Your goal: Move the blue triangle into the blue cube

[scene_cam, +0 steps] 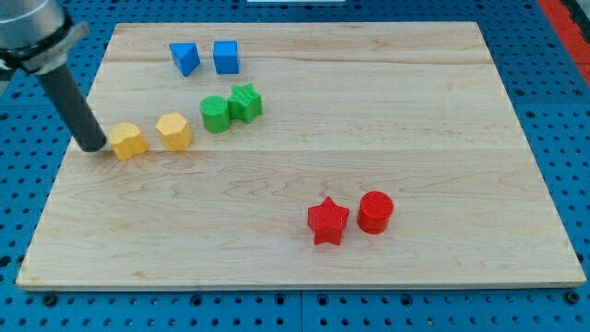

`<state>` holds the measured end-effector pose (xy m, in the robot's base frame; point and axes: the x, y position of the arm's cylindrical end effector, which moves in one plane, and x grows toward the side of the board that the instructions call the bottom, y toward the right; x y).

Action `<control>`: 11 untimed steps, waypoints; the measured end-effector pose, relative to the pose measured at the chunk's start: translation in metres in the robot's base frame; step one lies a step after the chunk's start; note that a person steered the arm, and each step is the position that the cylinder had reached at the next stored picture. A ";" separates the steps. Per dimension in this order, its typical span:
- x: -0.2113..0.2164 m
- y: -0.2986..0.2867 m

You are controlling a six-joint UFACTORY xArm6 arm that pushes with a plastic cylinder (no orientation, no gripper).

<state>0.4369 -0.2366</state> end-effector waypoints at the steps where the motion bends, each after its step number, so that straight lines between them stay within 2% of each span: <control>1: -0.004 0.029; 2: -0.010 0.020; 3: -0.065 -0.002; 5: -0.138 0.034; 6: -0.158 0.051; 9: -0.173 0.145; 11: -0.188 0.084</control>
